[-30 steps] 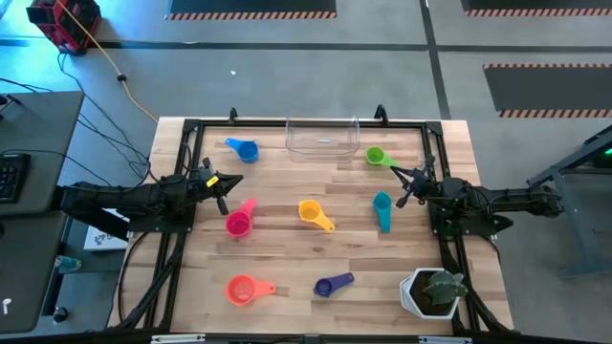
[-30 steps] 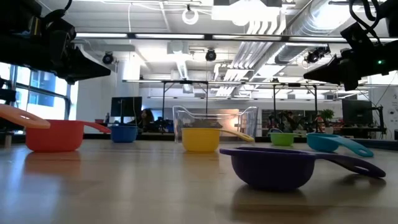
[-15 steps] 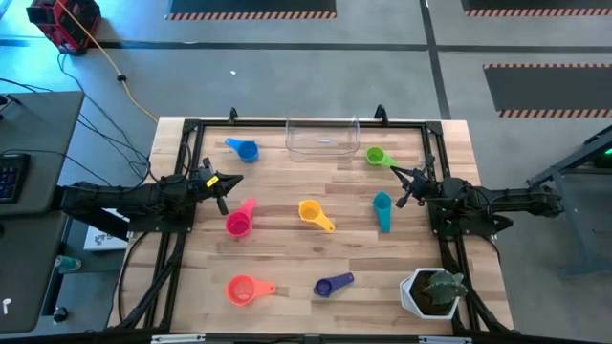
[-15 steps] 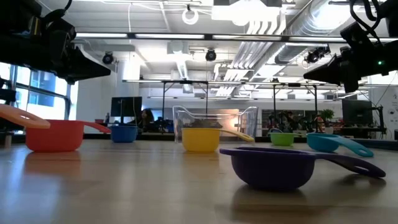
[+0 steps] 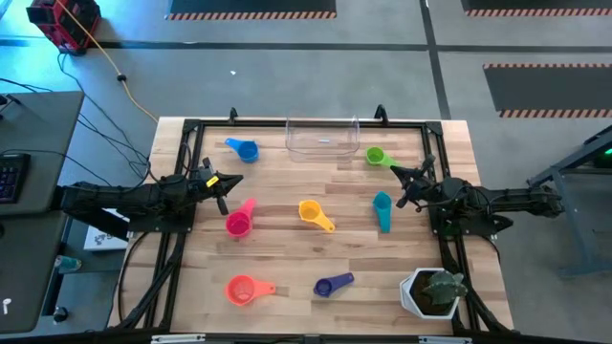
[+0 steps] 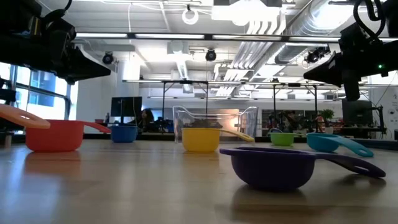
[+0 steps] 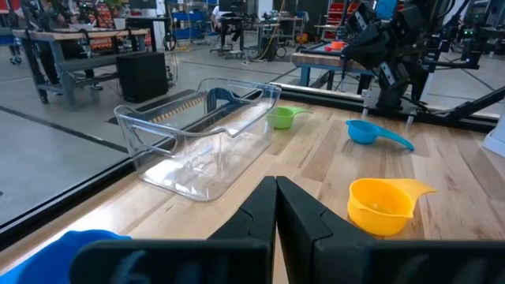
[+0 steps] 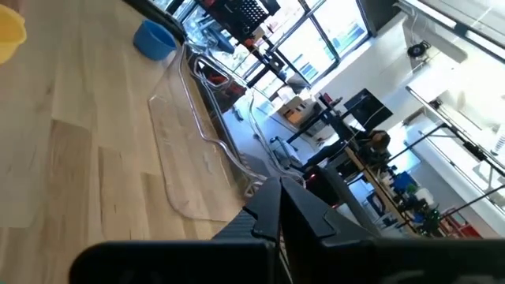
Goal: Nest measuring cups in basket
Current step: Adjust the yellow measuring cup
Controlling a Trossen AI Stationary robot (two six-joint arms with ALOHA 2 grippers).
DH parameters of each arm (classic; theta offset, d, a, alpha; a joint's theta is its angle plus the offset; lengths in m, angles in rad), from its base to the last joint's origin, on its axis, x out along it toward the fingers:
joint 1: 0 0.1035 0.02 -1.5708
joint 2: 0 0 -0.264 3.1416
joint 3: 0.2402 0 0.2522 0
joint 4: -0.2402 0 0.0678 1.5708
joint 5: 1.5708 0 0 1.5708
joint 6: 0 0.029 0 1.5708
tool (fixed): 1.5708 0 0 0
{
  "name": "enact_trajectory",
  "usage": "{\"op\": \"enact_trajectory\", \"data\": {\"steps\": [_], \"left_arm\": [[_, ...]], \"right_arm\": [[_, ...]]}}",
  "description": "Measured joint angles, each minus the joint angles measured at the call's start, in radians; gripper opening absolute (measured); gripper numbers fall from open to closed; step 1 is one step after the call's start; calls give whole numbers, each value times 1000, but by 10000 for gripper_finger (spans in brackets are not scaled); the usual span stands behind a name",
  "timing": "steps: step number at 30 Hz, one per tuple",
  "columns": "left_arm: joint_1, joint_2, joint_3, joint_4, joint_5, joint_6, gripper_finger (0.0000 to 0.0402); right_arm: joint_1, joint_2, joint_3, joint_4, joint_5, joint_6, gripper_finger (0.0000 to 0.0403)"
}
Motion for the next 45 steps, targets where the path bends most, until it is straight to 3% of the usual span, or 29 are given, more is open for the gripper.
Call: {"op": "enact_trajectory", "data": {"steps": [6,16,20,29,45], "left_arm": [[0,0,0,0,0,-27,1],[0,0,0,0,0,-29,1],[0,0,0,0,0,-29,1],[0,0,0,0,0,-28,1],[0,0,0,0,0,-28,1]], "right_arm": [[0,0,0,1,-66,75,0],[0,0,0,5,-412,353,0],[0,0,0,20,-500,460,0],[0,0,0,20,-519,697,0],[0,0,0,50,-521,712,0]]}}
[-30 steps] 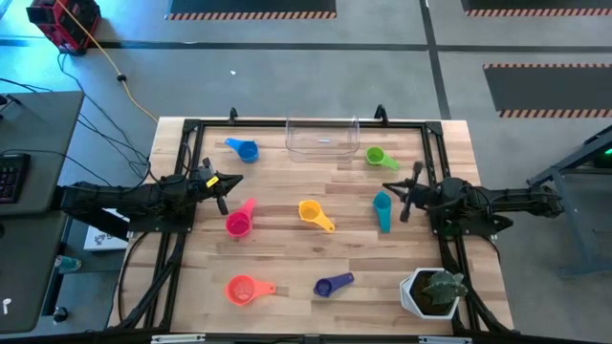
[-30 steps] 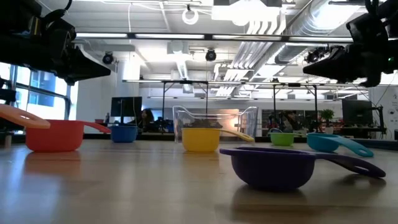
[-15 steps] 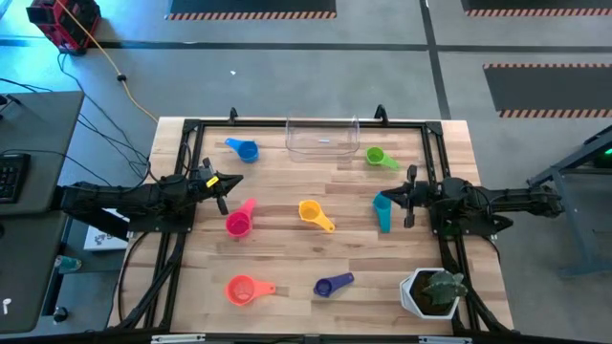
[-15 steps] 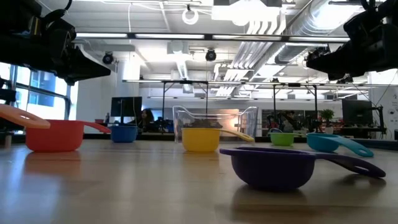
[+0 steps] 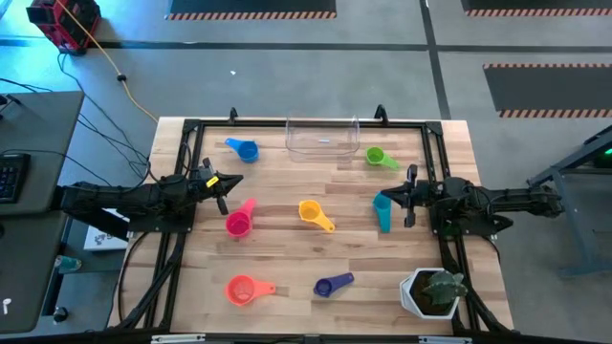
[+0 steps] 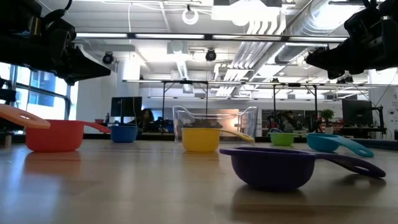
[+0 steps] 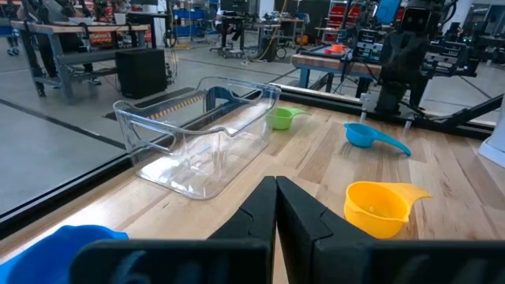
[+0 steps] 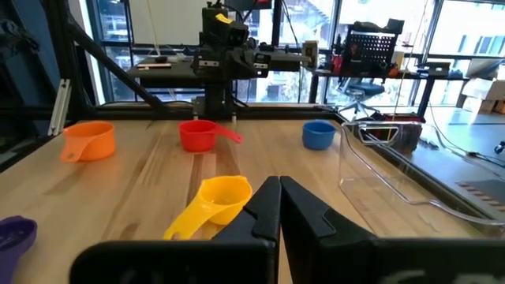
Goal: Nest measuring cups in basket
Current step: Adjust the yellow measuring cup
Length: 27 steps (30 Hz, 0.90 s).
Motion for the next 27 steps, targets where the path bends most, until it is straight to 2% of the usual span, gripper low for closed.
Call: {"op": "enact_trajectory", "data": {"steps": [23,27], "left_arm": [[0,0,0,0,0,0,1],[0,0,0,0,0,0,1]], "right_arm": [[0,0,0,-1,2,12,0],[0,0,0,44,2,25,0]]}}
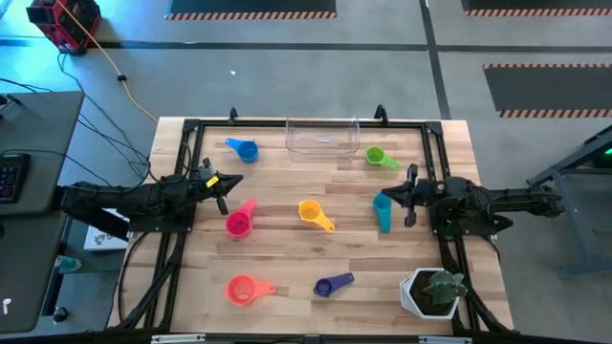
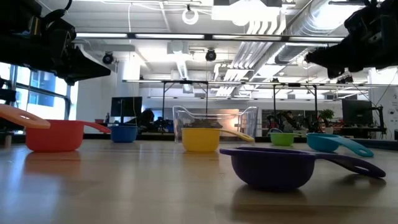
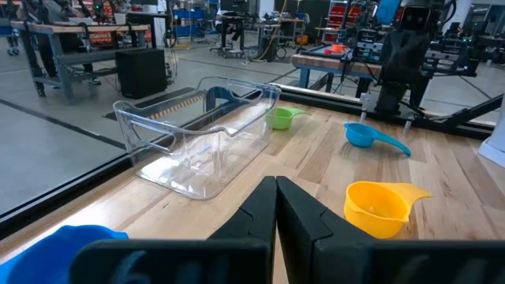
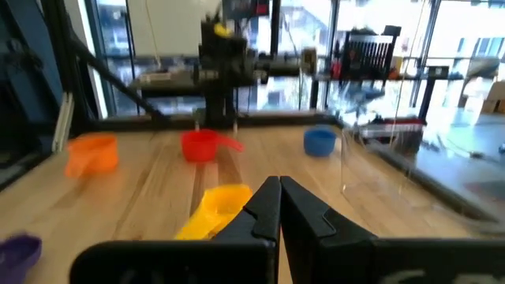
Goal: Nest measuring cups in basket
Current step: Adjust the yellow measuring cup
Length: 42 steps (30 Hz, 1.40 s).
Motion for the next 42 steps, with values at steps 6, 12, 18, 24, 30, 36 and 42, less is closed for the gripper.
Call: {"op": "enact_trajectory", "data": {"steps": [6,12,18,24,30,36,42], "left_arm": [[0,0,0,0,0,0,1],[0,0,0,0,0,0,1],[0,0,0,0,0,0,1],[0,0,0,0,0,0,1],[0,0,0,0,0,0,1],[0,0,0,0,0,0,1],[0,0,0,0,0,0,1]], "right_arm": [[0,0,15,128,8,-64,0],[0,0,50,140,9,-68,0],[0,0,61,148,10,-68,0],[0,0,61,209,9,-71,0],[0,0,67,262,-53,-123,0],[0,68,176,177,-47,-112,0],[0,247,339,55,32,-171,0]]}}
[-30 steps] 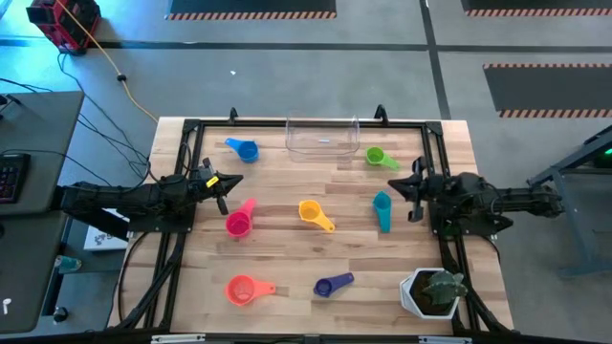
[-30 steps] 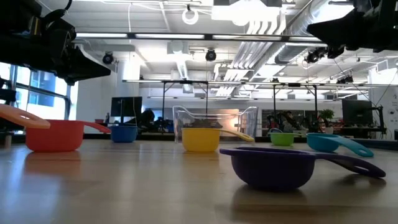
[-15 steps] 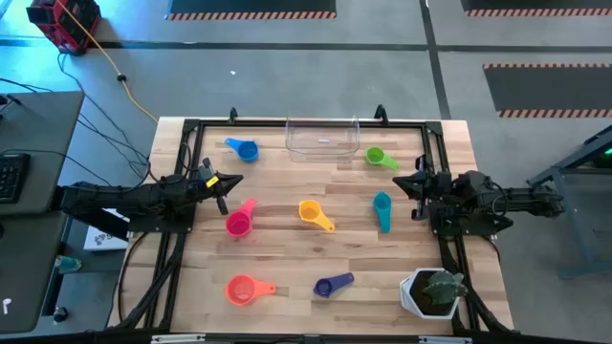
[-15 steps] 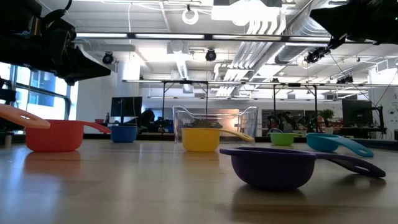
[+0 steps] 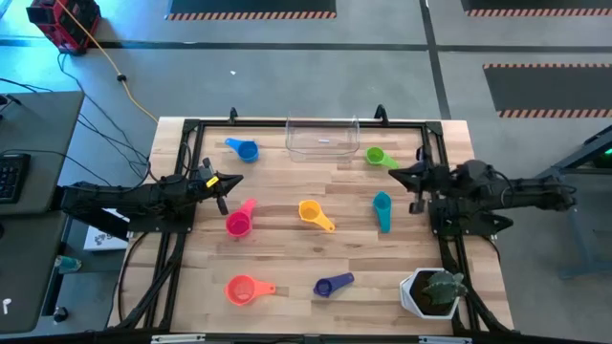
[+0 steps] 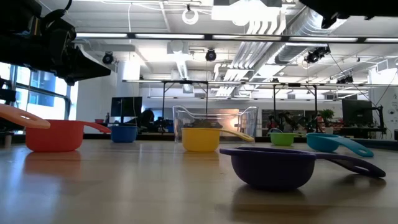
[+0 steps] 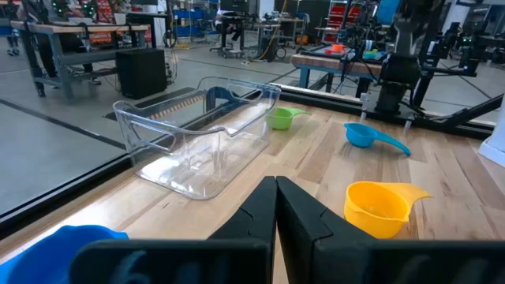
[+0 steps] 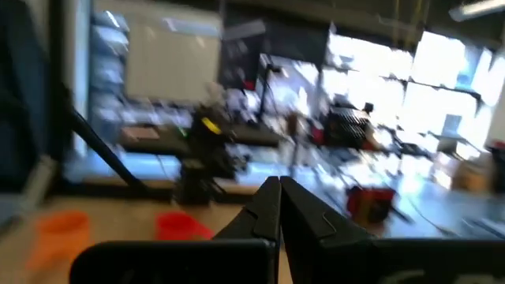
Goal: Nest measuring cups in basket
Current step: Adjust the yellow measuring cup
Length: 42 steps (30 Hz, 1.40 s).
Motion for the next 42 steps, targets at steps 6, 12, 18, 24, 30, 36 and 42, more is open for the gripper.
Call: {"op": "enact_trajectory", "data": {"steps": [6,12,18,24,30,36,42], "left_arm": [[0,0,0,0,0,0,1],[0,0,0,0,0,0,1],[0,0,0,0,0,0,1],[0,0,0,0,0,0,1],[0,0,0,0,0,0,1],[0,0,0,0,0,0,1],[0,0,0,0,0,0,1]], "right_arm": [[0,184,184,-181,177,-7,9],[0,340,311,-263,210,51,64],[-7,472,347,-280,203,179,106],[-38,622,347,-265,167,327,114],[-76,792,347,-170,134,380,114],[-113,934,347,-38,24,381,114],[-144,1054,347,26,-8,451,114]]}}
